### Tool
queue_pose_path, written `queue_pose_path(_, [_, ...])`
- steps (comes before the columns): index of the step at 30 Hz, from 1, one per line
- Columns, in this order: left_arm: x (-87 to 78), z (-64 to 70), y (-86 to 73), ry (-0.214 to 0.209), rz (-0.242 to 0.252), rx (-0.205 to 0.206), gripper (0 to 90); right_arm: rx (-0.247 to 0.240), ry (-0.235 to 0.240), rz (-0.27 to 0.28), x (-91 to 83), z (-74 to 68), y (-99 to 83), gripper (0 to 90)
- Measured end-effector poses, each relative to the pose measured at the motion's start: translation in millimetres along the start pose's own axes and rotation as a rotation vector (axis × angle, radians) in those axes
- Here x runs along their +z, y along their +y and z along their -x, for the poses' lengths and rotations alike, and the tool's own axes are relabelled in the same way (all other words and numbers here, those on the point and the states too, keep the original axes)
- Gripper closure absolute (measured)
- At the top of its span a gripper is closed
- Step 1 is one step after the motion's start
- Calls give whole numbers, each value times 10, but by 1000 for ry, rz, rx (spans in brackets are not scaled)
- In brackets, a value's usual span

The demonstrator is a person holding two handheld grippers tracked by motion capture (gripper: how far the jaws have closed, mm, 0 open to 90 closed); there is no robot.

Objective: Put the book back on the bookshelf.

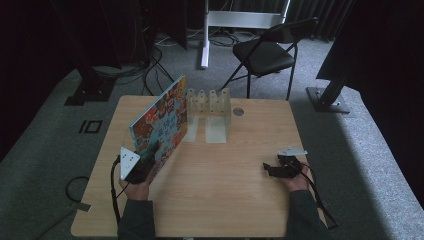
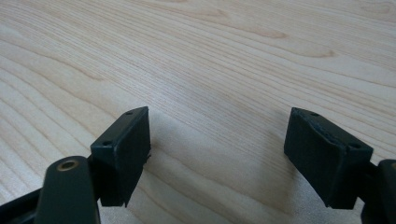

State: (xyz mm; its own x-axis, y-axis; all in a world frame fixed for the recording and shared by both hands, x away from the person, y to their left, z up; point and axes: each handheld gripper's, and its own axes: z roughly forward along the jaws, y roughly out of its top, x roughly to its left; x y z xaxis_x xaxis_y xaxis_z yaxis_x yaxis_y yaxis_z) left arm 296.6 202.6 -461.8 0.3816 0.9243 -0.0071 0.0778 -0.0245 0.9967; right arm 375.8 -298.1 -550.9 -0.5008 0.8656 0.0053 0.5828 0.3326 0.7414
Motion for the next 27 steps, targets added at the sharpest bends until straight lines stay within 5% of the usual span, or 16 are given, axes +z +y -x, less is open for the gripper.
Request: queue_pose_path(27, [276,24,177,28,17,37,810,0,0,0,0,0,0,223])
